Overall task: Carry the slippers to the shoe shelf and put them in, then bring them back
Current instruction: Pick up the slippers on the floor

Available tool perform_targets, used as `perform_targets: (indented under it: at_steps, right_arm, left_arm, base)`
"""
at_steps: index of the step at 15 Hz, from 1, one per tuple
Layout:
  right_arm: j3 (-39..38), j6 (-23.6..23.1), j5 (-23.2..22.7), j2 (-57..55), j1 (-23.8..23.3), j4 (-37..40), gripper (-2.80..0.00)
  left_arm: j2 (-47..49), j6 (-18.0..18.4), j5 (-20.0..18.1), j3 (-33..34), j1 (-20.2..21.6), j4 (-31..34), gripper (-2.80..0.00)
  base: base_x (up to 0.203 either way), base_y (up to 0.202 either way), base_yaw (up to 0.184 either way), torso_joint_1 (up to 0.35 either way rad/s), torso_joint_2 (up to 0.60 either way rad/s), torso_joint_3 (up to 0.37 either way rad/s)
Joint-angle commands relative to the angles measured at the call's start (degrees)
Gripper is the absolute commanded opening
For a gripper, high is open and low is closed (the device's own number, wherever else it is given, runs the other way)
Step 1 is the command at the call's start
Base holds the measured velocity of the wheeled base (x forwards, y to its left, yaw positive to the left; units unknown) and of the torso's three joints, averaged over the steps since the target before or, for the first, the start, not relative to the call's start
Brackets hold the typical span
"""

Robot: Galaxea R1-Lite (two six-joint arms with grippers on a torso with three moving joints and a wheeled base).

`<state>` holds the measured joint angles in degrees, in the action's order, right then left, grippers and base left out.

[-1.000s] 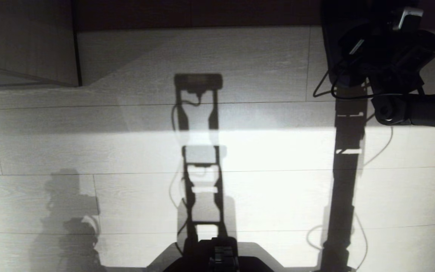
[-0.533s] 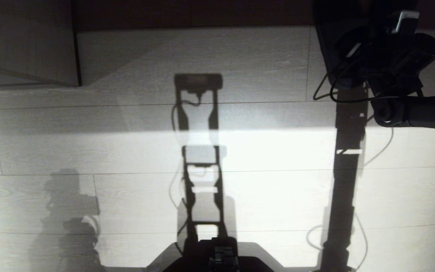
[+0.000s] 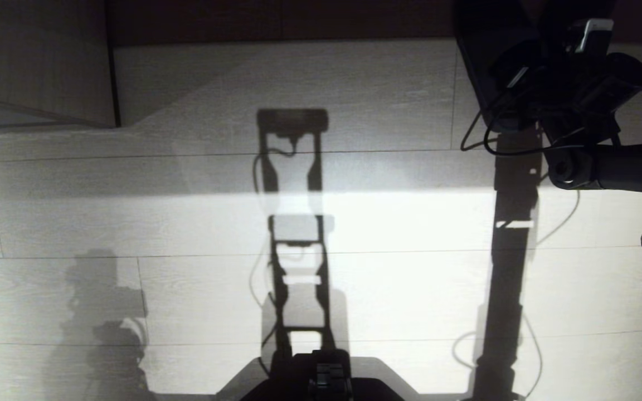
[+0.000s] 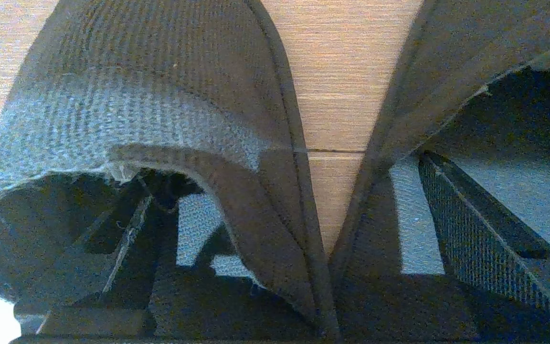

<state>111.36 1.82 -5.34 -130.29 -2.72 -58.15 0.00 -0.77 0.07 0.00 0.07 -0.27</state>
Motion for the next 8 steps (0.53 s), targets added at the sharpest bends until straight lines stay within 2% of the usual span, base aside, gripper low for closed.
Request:
perform_targets:
  at_steps: [1,8]
  right_arm:
    - [0.0,0.06,-0.2,-0.49,0.26,-0.12,0.0]
    - [-0.09,0.03,-0.2,-0.4,0.26,-0.3,0.0]
  left_arm:
    - [0.0,-0.02,0.01,0.0,0.01,0.0,-2.8]
    - [0.0,-0.02,0.01,0.0,0.01,0.0,-2.8]
  base:
    - [0.0,0.0,0.0,0.0,0.0,0.0]
    - [0.0,0.0,0.0,0.0,0.0,0.0]
